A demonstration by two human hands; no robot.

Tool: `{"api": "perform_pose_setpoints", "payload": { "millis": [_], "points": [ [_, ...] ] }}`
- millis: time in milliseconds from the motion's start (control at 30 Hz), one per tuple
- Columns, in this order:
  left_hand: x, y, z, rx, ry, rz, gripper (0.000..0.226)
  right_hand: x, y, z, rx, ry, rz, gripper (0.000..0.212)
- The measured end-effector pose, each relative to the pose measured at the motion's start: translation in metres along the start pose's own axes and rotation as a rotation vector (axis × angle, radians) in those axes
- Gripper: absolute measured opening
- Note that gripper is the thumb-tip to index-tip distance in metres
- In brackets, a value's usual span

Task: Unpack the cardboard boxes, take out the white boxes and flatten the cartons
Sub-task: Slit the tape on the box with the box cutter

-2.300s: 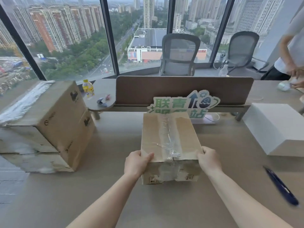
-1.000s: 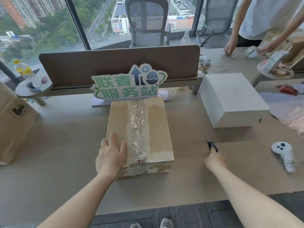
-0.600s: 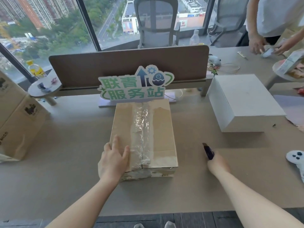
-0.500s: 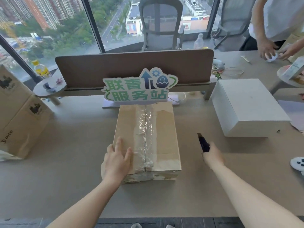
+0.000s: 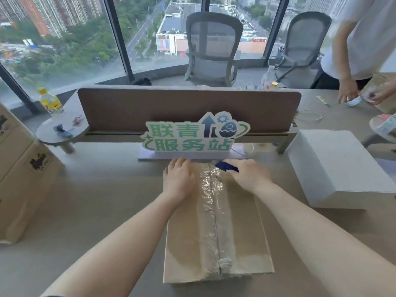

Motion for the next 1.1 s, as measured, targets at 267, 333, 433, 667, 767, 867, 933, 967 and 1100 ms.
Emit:
{"api": "perform_pose_setpoints", "payload": {
  "millis": [267,333,433,667,767,867,933,967,1100],
  "points": [
    [0.019,0.031,-0.005,0.025,-0.046,0.010,0.028,-0.009,0.049,-0.001,-0.078,-0.144,-0.181,0.037],
    [0.018,0.031,-0.007,0.033,-0.064,0.040,0.028,-0.012,0.063,-0.001,-0.127,-0.116,-0.222,0.037],
    [0.018,0.028,-0.013,0.003,-0.088,0.052,0.029,-0.015,0.084,-0.007,-0.227,-0.146,-0.326,0.036],
    [0.018,0.027,-0.017,-0.031,-0.108,0.104,0.027,-0.015,0.118,-0.010,-0.413,-0.138,-0.503,0.033],
    [0.019,0.029,-0.016,-0.041,-0.071,0.104,0.029,-0.017,0.123,-0.009,-0.467,-0.128,-0.550,0.033],
    [0.020,0.030,-0.017,-0.055,-0.053,0.112,0.032,-0.022,0.126,-0.010,-0.533,-0.169,-0.562,0.032],
    [0.020,0.030,-0.017,-0.057,-0.058,0.122,0.032,-0.025,0.128,-0.006,-0.570,-0.202,-0.574,0.030],
    [0.020,0.030,-0.017,-0.059,-0.061,0.126,0.032,-0.027,0.128,-0.003,-0.579,-0.215,-0.579,0.030],
    [0.020,0.030,-0.017,-0.067,-0.051,0.131,0.032,-0.033,0.125,0.007,-0.605,-0.258,-0.582,0.030]
  ]
}}
Point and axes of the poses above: each hand's wrist, its own y-axis towards the middle knuckle, its own x-axis out of the palm, z = x × y, the point moved 4 cm from there along y, towards the middle knuckle, and after that the axes turned 14 degrees about -x, right-handed, at the moved point
